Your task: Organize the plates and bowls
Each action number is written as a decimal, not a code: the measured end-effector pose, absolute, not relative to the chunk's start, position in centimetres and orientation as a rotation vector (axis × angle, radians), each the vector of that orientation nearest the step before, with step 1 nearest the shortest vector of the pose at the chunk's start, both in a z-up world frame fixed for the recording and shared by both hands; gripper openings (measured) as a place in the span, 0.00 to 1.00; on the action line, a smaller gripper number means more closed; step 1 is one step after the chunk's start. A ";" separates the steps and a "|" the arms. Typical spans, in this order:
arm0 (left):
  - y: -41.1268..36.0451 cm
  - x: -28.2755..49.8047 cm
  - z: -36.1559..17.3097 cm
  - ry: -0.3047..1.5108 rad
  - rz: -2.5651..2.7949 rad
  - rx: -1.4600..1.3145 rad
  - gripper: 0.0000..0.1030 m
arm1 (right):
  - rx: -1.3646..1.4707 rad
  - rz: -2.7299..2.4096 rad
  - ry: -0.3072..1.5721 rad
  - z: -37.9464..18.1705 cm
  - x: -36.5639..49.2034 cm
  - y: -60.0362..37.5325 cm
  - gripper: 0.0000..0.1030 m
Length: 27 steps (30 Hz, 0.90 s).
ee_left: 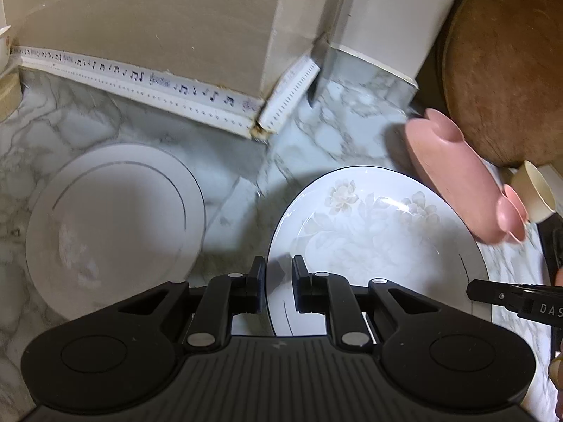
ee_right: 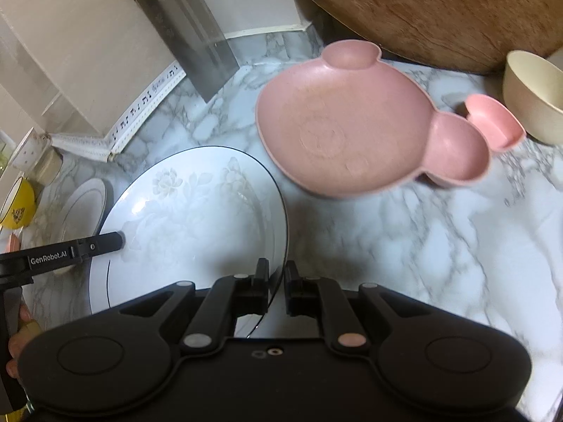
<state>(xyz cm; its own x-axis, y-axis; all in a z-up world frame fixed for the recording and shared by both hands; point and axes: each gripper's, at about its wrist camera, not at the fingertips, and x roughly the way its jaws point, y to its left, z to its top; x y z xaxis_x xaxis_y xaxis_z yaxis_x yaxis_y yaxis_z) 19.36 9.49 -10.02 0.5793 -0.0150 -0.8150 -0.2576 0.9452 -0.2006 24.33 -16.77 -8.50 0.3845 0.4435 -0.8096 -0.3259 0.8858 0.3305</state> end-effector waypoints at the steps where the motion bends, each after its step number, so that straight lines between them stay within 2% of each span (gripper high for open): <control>1: 9.3 19.1 -10.0 0.950 0.139 -0.317 0.14 | 0.122 0.492 1.072 -8.5 24.0 -17.0 0.09; 27: 4.8 14.7 -9.2 0.979 0.039 -0.259 0.14 | 0.136 0.416 1.087 -8.3 19.3 -21.2 0.09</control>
<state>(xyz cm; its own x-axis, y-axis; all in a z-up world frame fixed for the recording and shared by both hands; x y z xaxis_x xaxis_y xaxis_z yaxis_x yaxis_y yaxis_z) 14.71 4.81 -9.15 0.5601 -0.0837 -0.8242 -0.1491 0.9684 -0.1997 19.30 -21.20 -8.25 0.3966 0.3929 -0.8296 -0.2609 0.9147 0.3085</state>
